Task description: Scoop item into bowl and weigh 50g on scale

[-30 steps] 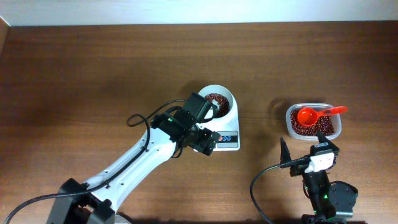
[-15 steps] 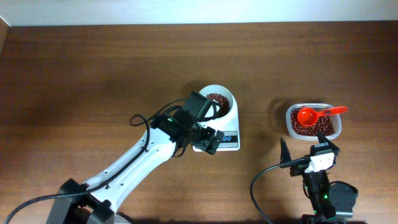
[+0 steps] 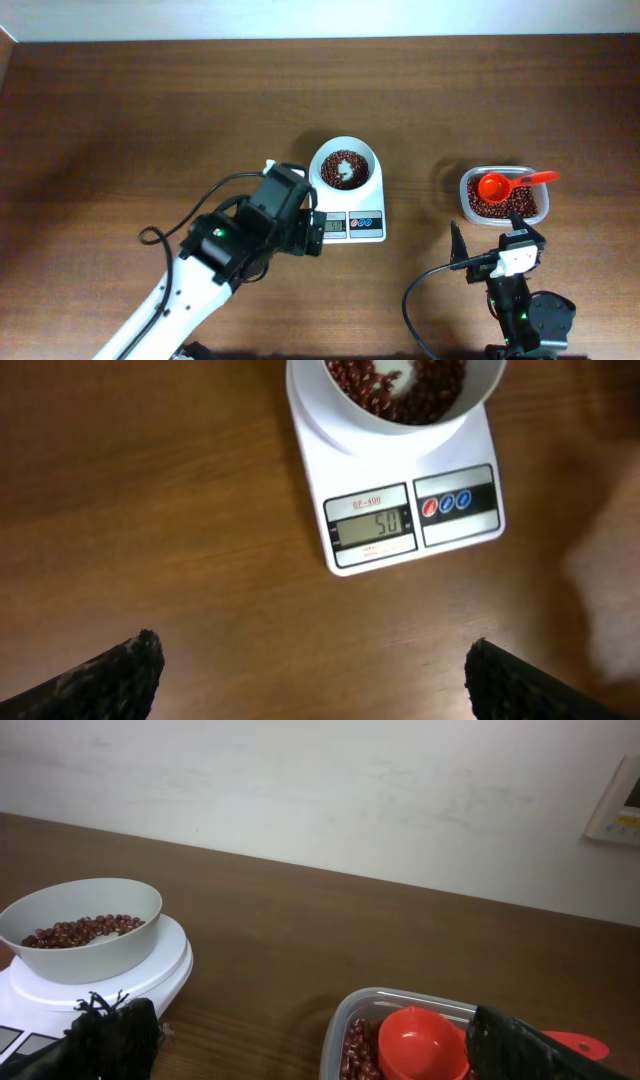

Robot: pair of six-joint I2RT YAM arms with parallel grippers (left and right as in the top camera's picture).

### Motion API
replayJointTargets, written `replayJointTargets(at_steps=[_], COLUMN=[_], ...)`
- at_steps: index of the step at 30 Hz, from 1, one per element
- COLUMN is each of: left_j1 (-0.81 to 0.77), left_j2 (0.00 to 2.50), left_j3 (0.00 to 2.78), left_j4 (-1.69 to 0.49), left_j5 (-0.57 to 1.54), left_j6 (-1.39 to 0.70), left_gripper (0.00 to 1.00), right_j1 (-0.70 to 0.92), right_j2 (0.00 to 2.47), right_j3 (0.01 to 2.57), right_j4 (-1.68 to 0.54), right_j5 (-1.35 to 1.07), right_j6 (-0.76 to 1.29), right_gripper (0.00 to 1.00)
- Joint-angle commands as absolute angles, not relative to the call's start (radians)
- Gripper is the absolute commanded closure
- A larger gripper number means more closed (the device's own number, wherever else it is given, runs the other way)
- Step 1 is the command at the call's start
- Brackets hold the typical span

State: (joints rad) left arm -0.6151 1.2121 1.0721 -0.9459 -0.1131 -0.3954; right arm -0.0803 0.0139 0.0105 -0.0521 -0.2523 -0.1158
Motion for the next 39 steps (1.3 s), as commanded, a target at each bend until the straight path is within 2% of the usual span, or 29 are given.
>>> replayJointTargets(at_steps=[1, 7, 29, 34, 39], left_j1=[-0.620, -0.691, -0.693, -0.691, -0.691], left_j2=[1.273, 1.341, 1.341, 1.281, 1.036], left_j3=[1.066, 1.066, 1.066, 1.067, 1.067], left_j4=[-0.891, -0.818, -0.785, -0.605, -0.676], left_j5=[-0.082, -0.048, -0.057, -0.282, -0.453], left_j6=[-0.459, -0.459, -0.455, -0.456, -0.455], left_gripper=[0.01, 0.01, 0.01, 0.01, 0.01], right_j1=[-0.072, -0.072, -0.072, -0.072, -0.072], right_j2=[0.004, 0.004, 0.004, 0.004, 0.004], right_j3=[0.006, 0.006, 0.006, 0.006, 0.006], right_j4=[-0.056, -0.056, -0.056, -0.056, -0.056], right_j5=[-0.254, -0.254, -0.254, -0.254, -0.254], right_j6=[-0.115, -0.115, -0.115, -0.115, -0.115], right_gripper=[0.01, 0.01, 0.01, 0.01, 0.01])
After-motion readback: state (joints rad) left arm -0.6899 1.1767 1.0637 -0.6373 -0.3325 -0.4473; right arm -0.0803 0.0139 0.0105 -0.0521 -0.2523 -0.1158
